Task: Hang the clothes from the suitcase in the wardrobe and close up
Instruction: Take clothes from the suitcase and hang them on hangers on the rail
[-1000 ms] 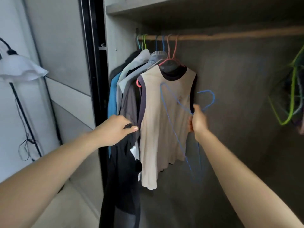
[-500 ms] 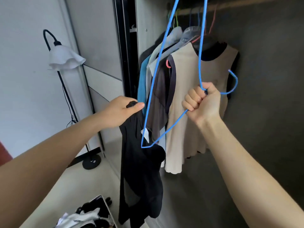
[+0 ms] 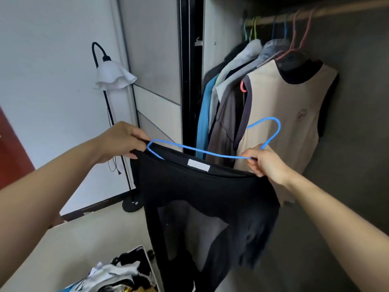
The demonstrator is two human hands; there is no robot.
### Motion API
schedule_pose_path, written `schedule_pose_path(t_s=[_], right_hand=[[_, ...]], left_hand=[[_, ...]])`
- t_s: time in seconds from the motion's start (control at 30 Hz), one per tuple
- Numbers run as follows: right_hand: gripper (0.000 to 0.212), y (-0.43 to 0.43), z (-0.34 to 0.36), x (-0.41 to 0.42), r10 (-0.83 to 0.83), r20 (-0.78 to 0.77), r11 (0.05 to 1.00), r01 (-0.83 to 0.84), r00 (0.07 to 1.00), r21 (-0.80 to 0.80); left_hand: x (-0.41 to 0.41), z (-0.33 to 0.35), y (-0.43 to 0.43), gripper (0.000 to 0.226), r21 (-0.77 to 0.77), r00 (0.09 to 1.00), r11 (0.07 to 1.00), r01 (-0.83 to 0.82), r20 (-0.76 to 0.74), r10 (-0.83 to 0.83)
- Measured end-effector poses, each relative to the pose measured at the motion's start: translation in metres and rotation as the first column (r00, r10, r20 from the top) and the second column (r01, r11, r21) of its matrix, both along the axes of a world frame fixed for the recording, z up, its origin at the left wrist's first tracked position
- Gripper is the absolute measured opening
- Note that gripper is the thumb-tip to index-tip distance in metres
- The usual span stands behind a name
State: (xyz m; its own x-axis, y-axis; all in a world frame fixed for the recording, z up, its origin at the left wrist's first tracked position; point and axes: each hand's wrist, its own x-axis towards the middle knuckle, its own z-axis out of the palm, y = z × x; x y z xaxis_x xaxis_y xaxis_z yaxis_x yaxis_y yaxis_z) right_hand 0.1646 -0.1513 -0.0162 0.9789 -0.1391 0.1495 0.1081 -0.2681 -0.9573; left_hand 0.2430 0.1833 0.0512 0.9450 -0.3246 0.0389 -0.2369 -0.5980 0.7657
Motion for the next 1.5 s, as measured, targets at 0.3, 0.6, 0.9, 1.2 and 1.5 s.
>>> schedule_pose_path(t_s=[0.3,0.6,0.9,1.2,1.5], right_hand=[[0.035,0.014,0.043,-0.008,0.006,-0.018,0.943,-0.011,1.0,-0.334],[0.048,0.043,0.074,-0.004,0.094,-0.124,0.851,-0.144,0.988,-0.505],[0.05,0.037,0.078,-0.011,0.136,-0.011,0.881,-0.126,0.991,-0.456],[0.005,-0.054,0.033,-0.033,-0.027,-0.14,0.907,-0.034,0.99,-0.42],[0.01,-0.023,0.071,-0.046,0.129,-0.127,0.842,-0.177,0.983,-0.509]], left_hand=[[-0.007,-0.011,-0.014,0.015,0.067,0.996,0.994,-0.086,0.033,0.084],[-0.03,-0.004,-0.049,0.003,0.078,0.999,0.997,-0.03,0.048,0.026],[-0.029,-0.029,-0.06,0.018,0.234,0.893,0.949,0.21,0.35,-0.284],[-0.013,-0.037,-0.043,0.028,0.078,0.79,0.996,0.04,0.608,-0.079],[-0.002,-0.049,-0.049,0.021,-0.003,0.825,0.987,0.162,0.548,-0.134]])
